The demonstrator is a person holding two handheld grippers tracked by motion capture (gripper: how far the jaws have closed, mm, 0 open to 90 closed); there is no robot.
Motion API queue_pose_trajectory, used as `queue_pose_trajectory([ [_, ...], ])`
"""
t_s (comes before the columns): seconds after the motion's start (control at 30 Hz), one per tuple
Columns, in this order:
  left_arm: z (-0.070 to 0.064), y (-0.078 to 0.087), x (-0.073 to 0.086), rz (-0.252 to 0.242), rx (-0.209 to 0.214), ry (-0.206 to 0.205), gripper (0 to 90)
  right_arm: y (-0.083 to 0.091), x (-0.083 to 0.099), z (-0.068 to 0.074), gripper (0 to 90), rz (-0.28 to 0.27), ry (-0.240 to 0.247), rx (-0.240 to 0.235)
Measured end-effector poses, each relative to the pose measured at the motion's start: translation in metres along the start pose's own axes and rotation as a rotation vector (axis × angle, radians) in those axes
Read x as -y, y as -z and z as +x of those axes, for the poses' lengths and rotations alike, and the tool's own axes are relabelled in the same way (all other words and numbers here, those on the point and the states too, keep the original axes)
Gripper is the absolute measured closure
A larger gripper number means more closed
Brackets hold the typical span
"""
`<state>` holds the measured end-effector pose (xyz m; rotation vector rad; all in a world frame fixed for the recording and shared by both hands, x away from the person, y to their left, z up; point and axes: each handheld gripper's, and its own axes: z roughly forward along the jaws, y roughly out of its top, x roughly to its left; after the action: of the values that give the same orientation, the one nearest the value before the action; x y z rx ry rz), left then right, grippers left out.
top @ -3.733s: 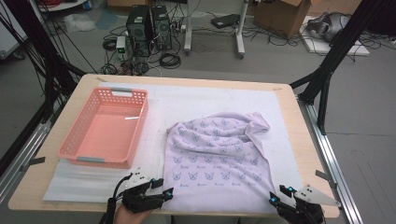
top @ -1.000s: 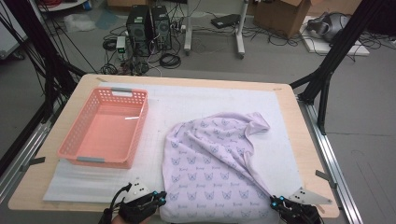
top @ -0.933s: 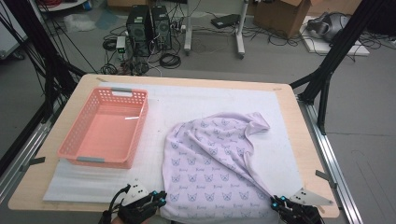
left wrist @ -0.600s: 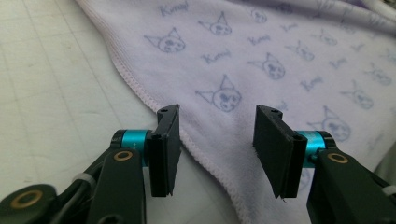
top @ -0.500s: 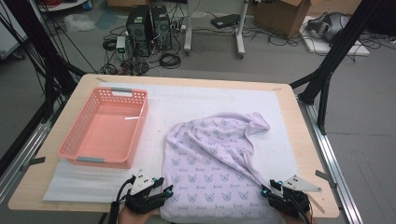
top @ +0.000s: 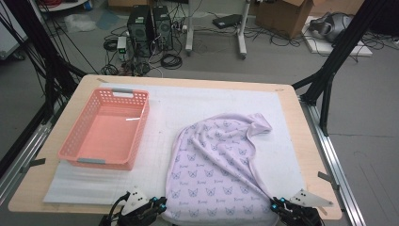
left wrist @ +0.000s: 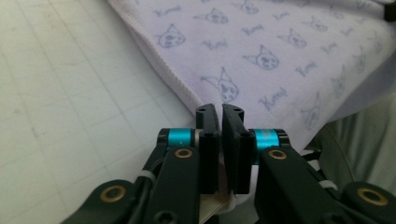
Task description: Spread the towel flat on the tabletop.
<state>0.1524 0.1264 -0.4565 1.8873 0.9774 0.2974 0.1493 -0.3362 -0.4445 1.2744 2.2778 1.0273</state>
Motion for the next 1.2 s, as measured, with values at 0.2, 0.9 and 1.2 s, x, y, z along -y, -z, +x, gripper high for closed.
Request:
queue_pose_trajectory([
  [0.2,0.008,-0.003,-0.014,-0.121,-0.003,0.037,55.4,-0.006,-0.006,0.002,59.8,-0.068,-0.01,-0.006],
  [0.9,0.014,-0.012,-0.012,0.062,-0.005,0.019,87.7,-0.008,-0.008,-0.001,84.3,-0.015,-0.035,-0.021],
  [1.2,0.011,-0.016,-0.015,-0.004,0.044,0.013,58.1,0.012,-0.002,-0.001,64.6,-0.07,-0.075,-0.041],
])
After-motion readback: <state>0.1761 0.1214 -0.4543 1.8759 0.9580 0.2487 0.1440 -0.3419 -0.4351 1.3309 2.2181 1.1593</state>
